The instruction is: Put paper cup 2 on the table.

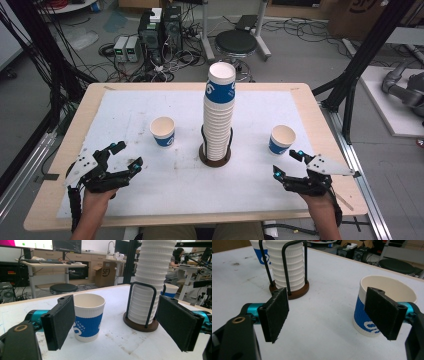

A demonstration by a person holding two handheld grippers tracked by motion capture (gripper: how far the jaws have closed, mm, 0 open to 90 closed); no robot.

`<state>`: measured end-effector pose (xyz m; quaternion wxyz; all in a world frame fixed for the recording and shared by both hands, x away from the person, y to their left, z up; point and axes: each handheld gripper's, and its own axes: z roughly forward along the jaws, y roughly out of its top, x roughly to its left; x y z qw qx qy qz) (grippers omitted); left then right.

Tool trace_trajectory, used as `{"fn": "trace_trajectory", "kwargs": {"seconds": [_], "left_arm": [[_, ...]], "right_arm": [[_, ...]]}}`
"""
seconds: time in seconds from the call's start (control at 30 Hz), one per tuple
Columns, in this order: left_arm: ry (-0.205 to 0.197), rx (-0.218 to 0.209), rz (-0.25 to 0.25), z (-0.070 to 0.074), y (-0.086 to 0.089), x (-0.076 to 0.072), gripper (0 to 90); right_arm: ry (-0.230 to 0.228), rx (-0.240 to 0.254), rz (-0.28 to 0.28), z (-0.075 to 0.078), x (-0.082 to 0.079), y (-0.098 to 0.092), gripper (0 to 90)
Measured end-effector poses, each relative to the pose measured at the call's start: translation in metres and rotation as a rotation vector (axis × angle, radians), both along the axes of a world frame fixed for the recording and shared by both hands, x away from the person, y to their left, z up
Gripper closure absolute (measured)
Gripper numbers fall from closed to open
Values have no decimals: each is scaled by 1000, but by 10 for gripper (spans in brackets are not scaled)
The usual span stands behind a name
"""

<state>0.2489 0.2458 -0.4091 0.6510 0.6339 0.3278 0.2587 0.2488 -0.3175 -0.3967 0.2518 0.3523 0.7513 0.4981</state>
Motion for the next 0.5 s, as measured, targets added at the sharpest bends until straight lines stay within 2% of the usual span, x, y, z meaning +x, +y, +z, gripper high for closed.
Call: {"fn": "trace_trajectory", "kwargs": {"seconds": [0.5], "left_arm": [[1,-2,11,-1,3,-1,161]], "right_arm": [[-4,2,8,0,2,0,205]]}}
